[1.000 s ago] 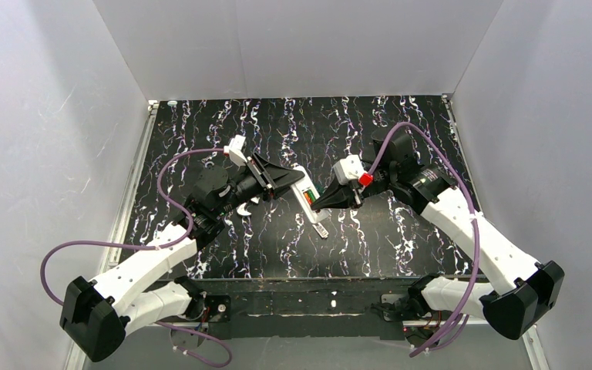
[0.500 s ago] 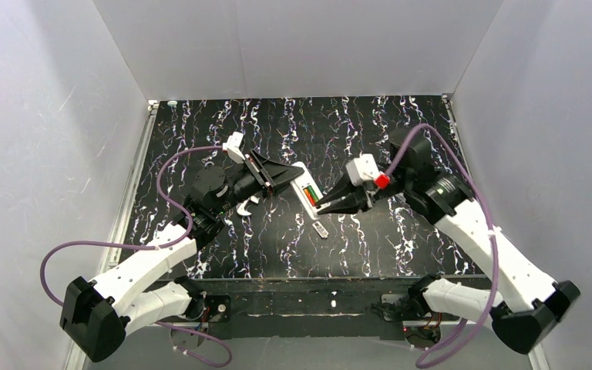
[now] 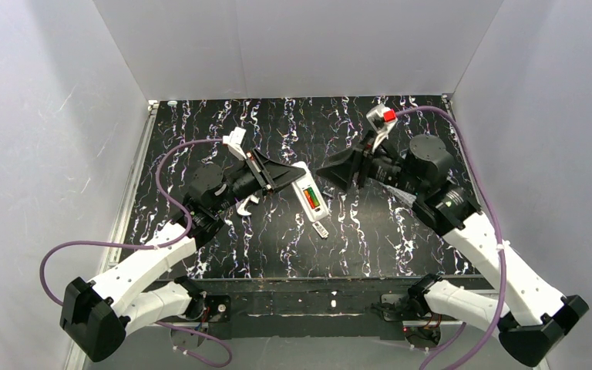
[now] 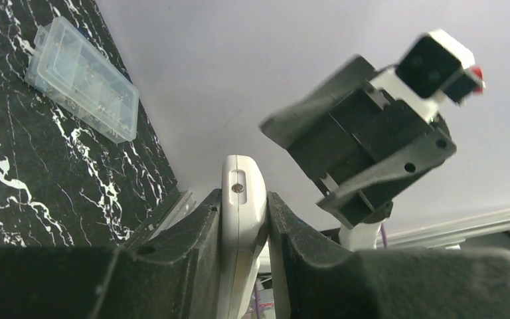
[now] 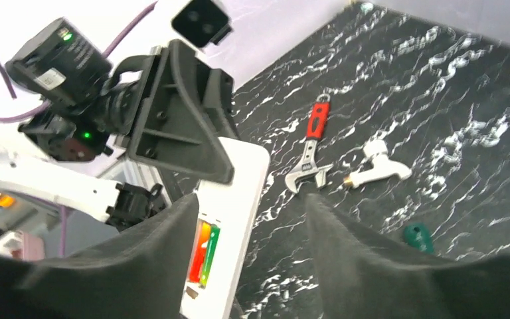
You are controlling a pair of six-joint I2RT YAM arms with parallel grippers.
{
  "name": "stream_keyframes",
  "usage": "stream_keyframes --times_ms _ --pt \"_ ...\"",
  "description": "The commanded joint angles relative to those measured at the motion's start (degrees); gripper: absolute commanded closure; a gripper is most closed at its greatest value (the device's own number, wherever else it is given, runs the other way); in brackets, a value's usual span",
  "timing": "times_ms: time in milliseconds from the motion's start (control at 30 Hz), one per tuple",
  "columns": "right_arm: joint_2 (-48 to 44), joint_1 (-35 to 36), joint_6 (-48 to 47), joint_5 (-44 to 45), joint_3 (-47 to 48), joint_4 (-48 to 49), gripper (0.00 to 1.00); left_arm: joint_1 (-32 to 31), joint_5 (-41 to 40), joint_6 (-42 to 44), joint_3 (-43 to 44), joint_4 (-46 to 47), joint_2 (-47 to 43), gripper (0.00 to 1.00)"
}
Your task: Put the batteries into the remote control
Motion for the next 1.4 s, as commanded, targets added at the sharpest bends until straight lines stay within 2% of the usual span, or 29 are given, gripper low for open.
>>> stream_keyframes --times_ms 0,167,467,600,867,1067,1333,1367 --pt "3.5 0.1 14.0 3.9 5.4 -5.3 0.25 0.1 4.2 5.9 4.3 4.9 -1.4 1.0" --pt "4.4 -0.1 18.4 1.2 1.3 -2.7 0.2 0.1 4.1 6.3 4.3 6.6 -1.3 1.0" --pt "2.1 0.0 18.0 -7.6 -3.2 1.6 0.24 0.1 3.0 6.4 3.6 7.3 -1.4 1.0" --pt "1.4 0.0 17.9 -10.8 -4.0 2.9 0.29 0.1 2.6 6.4 3.4 7.5 -1.4 1.0" --pt "2.5 0.0 18.1 -12.3 -4.1 3.6 0.49 0.1 2.5 6.0 3.3 7.9 -1.4 1.0" --pt "3.5 0.2 16.9 -13.1 -3.4 3.2 0.59 0.1 2.3 6.0 3.1 8.0 -1.7 1.0" --pt "3.9 0.9 14.7 -13.3 -2.9 2.4 0.59 0.1 2.3 6.1 3.1 7.9 -1.8 1.0" --pt "4.0 1.0 14.5 -13.2 -2.9 2.3 0.63 0.2 2.3 6.1 3.2 7.7 -1.9 1.0"
